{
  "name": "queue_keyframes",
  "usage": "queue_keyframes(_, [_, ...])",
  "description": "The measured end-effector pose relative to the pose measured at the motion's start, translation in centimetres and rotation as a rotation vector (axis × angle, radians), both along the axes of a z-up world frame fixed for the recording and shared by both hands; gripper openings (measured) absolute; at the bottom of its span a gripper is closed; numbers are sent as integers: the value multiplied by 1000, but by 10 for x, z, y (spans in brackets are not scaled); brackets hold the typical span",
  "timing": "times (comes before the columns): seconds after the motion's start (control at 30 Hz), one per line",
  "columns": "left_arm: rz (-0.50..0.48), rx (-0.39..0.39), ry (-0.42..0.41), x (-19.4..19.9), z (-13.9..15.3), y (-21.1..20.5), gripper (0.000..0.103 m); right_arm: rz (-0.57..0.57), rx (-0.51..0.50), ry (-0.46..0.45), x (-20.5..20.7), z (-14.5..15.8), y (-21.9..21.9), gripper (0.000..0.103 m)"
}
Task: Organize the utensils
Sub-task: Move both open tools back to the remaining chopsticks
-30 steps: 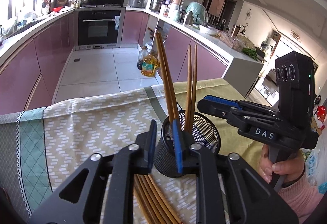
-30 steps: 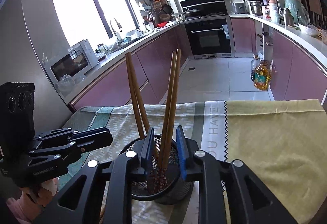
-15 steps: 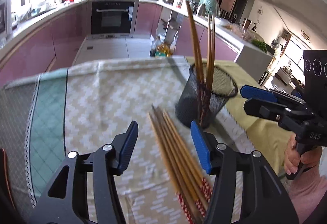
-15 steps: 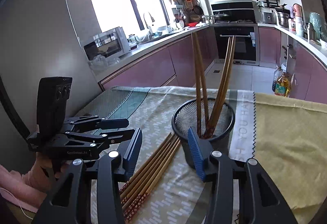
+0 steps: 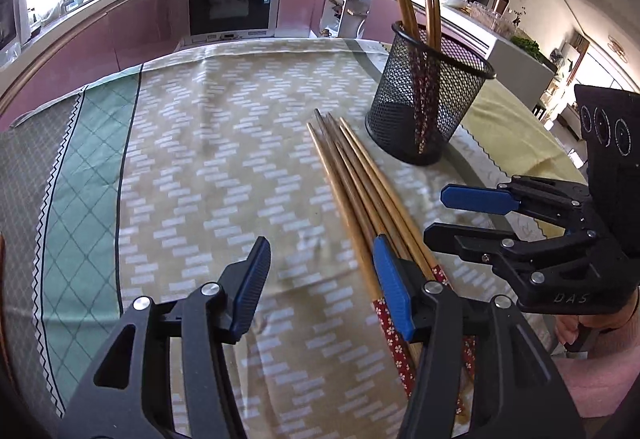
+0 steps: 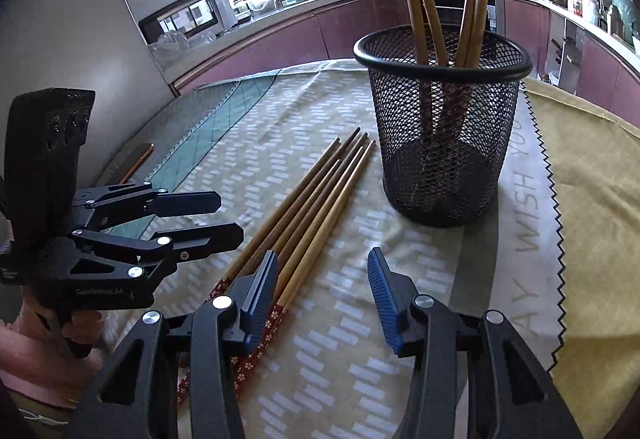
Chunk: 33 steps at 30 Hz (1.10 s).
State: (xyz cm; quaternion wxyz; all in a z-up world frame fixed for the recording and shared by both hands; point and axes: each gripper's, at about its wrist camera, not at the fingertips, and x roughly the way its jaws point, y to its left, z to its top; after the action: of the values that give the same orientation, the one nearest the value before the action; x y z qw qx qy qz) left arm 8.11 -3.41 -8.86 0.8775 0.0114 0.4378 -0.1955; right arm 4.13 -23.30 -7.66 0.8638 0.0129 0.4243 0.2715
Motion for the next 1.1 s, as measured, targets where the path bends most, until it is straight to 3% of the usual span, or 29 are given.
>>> queue_keyframes(0.3, [0, 49, -9, -5, -5, -7, 53, -12, -66, -20, -3, -3, 11, 44])
queue_keyframes(1.1, [-4, 74, -24, 1, -4, -9, 49, -23, -139, -22, 1, -2, 21, 44])
